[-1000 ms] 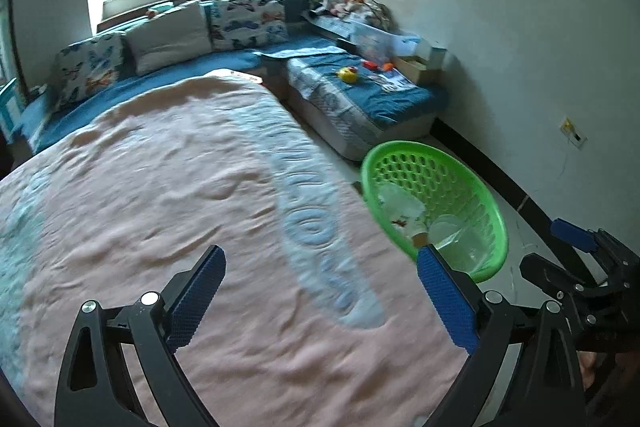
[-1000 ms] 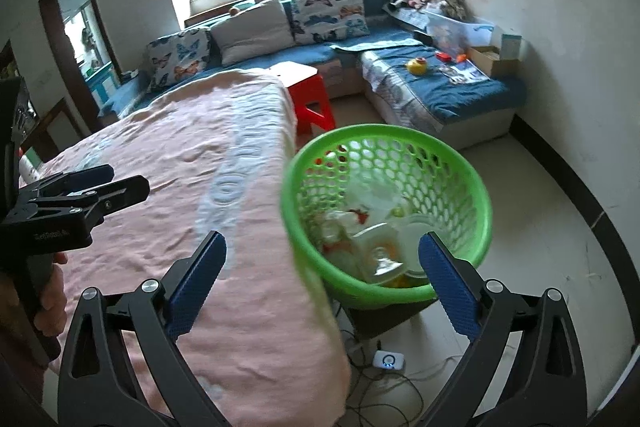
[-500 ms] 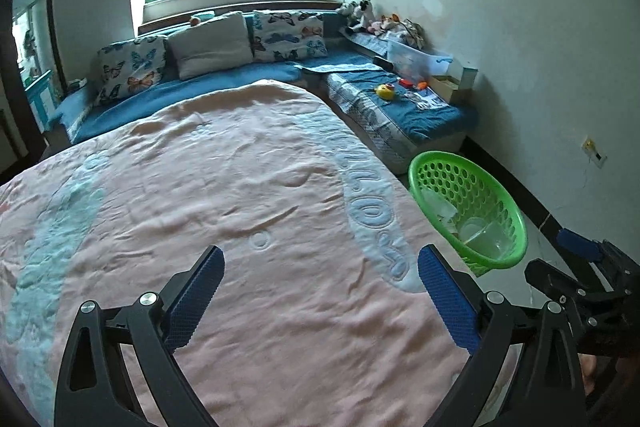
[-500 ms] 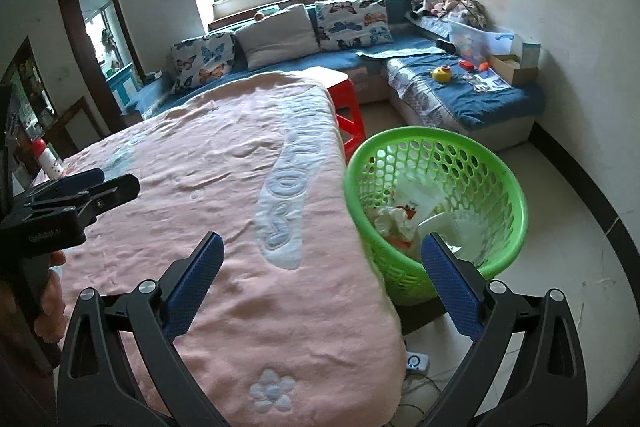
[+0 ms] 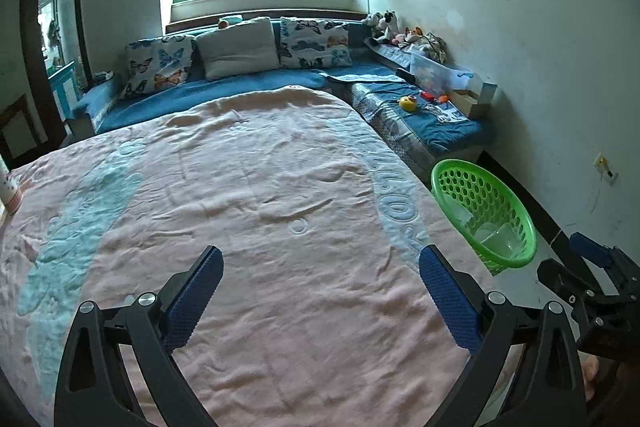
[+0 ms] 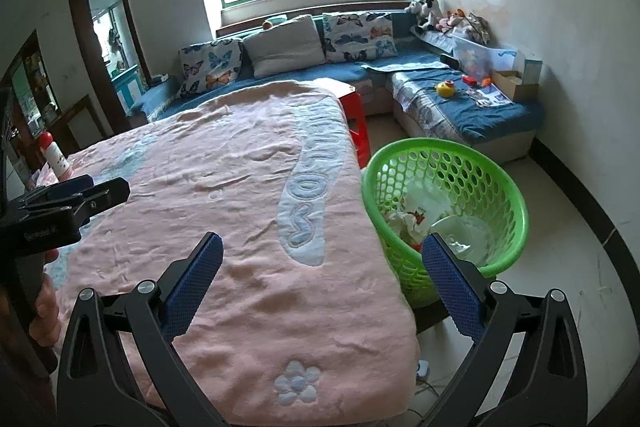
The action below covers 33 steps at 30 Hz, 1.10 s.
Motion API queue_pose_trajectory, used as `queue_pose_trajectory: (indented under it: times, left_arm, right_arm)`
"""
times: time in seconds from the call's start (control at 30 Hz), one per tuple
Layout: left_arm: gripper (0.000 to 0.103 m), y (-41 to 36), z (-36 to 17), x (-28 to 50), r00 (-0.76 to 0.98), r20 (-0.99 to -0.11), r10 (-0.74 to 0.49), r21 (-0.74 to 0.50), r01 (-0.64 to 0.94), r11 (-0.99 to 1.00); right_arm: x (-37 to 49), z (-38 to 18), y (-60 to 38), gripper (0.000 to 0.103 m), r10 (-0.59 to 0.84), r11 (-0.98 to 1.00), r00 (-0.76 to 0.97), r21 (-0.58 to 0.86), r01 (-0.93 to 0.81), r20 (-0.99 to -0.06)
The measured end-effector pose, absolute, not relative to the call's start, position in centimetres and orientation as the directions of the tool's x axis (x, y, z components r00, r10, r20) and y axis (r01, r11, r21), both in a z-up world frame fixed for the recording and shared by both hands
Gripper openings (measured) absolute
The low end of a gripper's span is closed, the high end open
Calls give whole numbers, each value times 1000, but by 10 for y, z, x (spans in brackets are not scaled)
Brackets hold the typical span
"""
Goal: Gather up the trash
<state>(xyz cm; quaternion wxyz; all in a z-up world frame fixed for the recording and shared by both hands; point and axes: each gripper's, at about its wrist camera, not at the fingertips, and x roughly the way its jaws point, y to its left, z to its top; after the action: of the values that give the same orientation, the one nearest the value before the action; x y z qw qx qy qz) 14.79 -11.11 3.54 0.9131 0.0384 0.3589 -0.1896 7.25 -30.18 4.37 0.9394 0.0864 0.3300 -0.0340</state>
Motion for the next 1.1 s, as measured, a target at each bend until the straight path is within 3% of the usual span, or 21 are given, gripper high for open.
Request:
queue_pose_trajectory:
  times: [1.1]
  left_arm:
    - [96,-42,32,120,737,-649,-189,-45,210,977]
  right_arm:
    - [74,47,-269,99,26,992,795,114,54,-607]
